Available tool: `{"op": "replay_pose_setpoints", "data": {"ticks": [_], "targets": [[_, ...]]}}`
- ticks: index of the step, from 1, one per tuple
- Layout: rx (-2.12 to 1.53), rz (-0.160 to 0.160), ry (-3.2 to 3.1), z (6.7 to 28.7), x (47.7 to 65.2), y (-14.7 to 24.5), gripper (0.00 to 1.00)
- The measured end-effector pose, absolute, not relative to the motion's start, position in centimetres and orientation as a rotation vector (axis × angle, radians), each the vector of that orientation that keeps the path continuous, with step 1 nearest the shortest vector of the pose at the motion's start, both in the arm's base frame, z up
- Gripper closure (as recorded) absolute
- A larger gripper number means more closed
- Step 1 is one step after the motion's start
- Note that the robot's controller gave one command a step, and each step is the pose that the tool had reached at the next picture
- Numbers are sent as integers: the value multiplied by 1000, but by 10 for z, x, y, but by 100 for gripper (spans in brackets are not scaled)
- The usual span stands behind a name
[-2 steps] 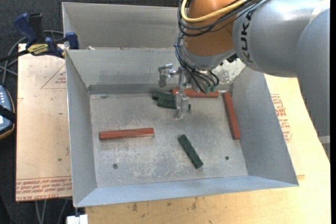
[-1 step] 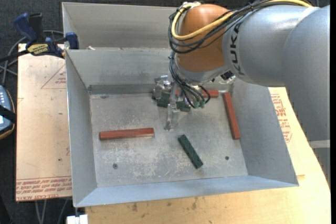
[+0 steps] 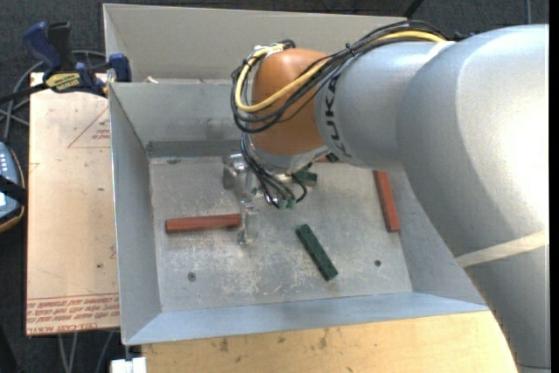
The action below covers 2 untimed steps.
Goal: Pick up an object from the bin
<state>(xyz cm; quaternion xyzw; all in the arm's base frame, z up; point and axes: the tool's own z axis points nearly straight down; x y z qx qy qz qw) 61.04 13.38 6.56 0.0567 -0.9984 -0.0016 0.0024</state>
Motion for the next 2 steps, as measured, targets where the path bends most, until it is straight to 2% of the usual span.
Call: {"op": "replay_pose_setpoints", "data": {"ticks": [1, 2], "targets": [[170, -4, -3139, 71, 613, 131, 100], [556, 0, -3103, 223, 606, 101, 100]]}}
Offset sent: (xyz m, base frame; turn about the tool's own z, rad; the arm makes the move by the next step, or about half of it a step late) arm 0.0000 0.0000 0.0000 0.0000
